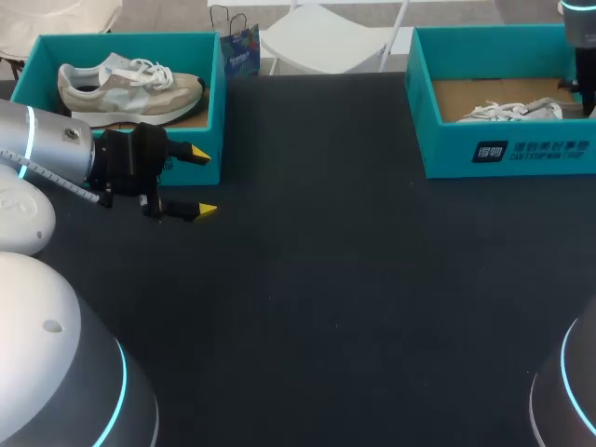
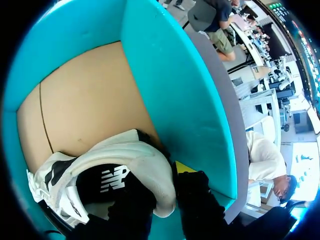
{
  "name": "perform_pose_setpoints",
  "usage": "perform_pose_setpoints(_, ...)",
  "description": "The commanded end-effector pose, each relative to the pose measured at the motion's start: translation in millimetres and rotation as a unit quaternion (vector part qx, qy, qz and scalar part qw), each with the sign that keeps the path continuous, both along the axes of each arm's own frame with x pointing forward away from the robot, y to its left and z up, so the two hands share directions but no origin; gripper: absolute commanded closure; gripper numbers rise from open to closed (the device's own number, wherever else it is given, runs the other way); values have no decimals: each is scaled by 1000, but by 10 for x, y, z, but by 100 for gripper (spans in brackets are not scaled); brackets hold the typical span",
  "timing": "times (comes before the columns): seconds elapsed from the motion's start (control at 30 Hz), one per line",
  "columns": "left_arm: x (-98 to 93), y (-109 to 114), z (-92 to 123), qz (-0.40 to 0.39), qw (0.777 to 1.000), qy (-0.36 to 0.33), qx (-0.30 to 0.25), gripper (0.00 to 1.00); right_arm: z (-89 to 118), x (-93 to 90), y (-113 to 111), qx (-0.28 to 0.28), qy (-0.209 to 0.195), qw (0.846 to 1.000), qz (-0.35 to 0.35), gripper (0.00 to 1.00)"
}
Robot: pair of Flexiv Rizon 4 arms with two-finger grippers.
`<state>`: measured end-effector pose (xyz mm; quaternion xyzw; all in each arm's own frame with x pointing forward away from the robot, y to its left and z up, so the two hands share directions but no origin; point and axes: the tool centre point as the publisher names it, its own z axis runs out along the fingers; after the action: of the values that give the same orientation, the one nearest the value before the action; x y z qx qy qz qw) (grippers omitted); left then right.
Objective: Take the shoe out of the shoebox, open the shoe tongue, remove and reinsert the insole, then place the shoe into the shoebox
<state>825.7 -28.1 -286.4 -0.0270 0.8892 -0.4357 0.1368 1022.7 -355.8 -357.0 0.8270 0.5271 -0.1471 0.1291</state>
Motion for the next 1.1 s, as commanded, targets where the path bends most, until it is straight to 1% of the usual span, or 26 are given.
perform_pose_setpoints(0.03, -2, -3, 2, 0, 1000, 0, 2, 0, -64, -16, 20, 1, 0, 1000, 2, 84)
perform_pose_setpoints(0.07, -2, -3, 2, 0, 1000, 0, 2, 0, -71, -16, 20, 0, 1, 1000, 3, 83)
perform_pose_setpoints(0.13, -2, -3, 2, 0, 1000, 0, 2, 0, -72, -18, 21, -1, 0, 1000, 3, 79)
perform_pose_setpoints(0.17, -2, -3, 2, 0, 1000, 0, 2, 0, -73, -22, 20, -2, -4, 1000, 1, 71)
perform_pose_setpoints(0.2, -2, -3, 2, 0, 1000, 0, 2, 0, -65, -26, 17, -3, -4, 1000, 0, 69)
perform_pose_setpoints(0.27, -2, -3, 2, 0, 1000, 0, 2, 0, -38, -32, 13, -5, -9, 1000, -4, 58)
perform_pose_setpoints(0.5, -2, -3, 2, 0, 1000, 0, 2, 0, 9, -38, -11, -10, -22, 1000, -10, 56)
perform_pose_setpoints(0.63, -2, -3, 2, 0, 1000, 0, 2, 0, 142, -42, 22, -7, -35, 999, -6, 51)
perform_pose_setpoints(0.67, -2, -3, 2, 0, 1000, 0, 2, 0, 177, -46, 31, -7, -41, 999, -6, 47)
perform_pose_setpoints(0.7, -2, -3, 2, 0, 1000, 0, 2, 0, 177, -46, 31, -7, -41, 999, -6, 47)
perform_pose_setpoints(0.73, -2, -3, 2, 0, 1000, 0, 2, 0, 225, -52, 52, -1, -43, 999, -5, 38)
perform_pose_setpoints(0.77, -2, -3, 2, 0, 1000, 0, 2, 0, 256, -58, 64, -4, -48, 999, -3, 40)
perform_pose_setpoints(0.93, -2, -3, 2, 0, 1000, 0, 2, 0, 448, -84, 123, 1, -67, 998, 4, 39)
perform_pose_setpoints(1.0, -2, -3, 2, 0, 1000, 0, 2, 0, 550, -112, 151, 2, -77, 997, 7, 34)
perform_pose_setpoints(1.07, -2, -3, 2, 0, 1000, 0, 2, 0, 676, -155, 192, 7, -87, 996, 8, 34)
perform_pose_setpoints(1.1, -2, -3, 2, 0, 1000, 0, 2, 0, 739, -189, 216, 10, -94, 996, 9, 37)
